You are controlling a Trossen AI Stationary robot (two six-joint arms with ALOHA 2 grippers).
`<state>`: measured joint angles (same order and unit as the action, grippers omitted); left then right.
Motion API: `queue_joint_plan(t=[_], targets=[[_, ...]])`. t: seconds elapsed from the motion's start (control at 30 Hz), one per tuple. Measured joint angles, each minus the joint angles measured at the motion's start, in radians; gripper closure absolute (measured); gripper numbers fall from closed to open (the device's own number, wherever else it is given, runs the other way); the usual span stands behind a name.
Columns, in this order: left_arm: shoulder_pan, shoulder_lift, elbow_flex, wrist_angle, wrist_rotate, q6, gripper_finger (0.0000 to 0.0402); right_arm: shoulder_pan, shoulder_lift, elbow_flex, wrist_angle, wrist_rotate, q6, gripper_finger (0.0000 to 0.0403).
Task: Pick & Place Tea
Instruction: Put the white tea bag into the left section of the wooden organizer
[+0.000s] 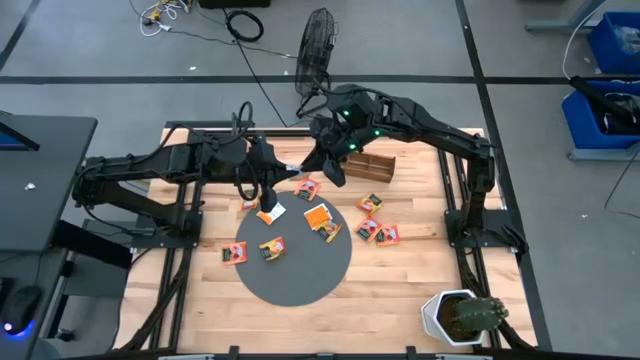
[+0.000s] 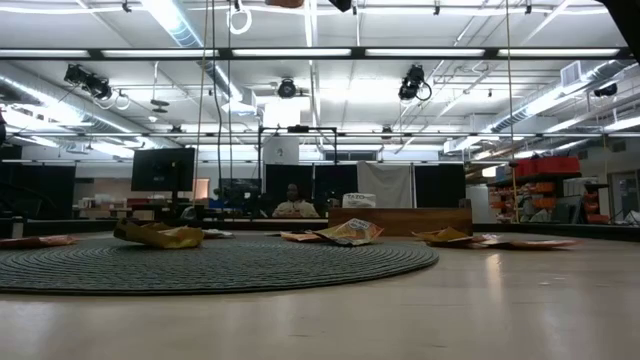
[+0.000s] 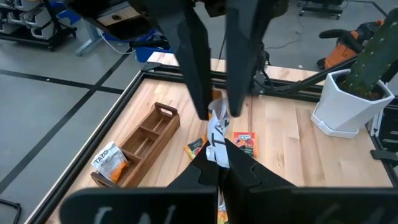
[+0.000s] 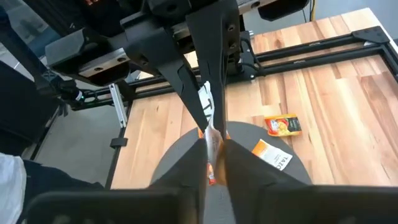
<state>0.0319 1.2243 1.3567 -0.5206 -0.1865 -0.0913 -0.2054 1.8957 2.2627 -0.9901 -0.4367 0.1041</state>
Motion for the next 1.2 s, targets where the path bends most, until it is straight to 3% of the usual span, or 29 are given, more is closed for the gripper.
queue_joint_plan(t=[0.17,0.37,0.67,1.07,1.2], targets=[[0.0,0.0,0.0,-0.002,0.0,-0.001,0.0399,0.0,0.0,0.0,-0.002,-0.001,-0.033,0.0397],[0.0,0.0,0.0,-0.003,0.004,-0.006,0.039,0.015,0.0,0.0,-0.006,0.004,-0.086,0.0401],[0.0,-0.009,0.0,-0.044,-0.002,-0.011,0.0315,-0.001,-0.017,-0.002,-0.037,0.05,-0.118,0.0402],[0.0,-0.07,0.001,-0.118,-0.004,-0.079,0.026,-0.15,-0.116,0.0,-0.128,0.218,-0.162,0.0403],[-0.001,-0.086,0.001,-0.132,-0.004,-0.088,0.026,-0.217,-0.108,-0.043,-0.11,0.198,-0.173,0.0403]])
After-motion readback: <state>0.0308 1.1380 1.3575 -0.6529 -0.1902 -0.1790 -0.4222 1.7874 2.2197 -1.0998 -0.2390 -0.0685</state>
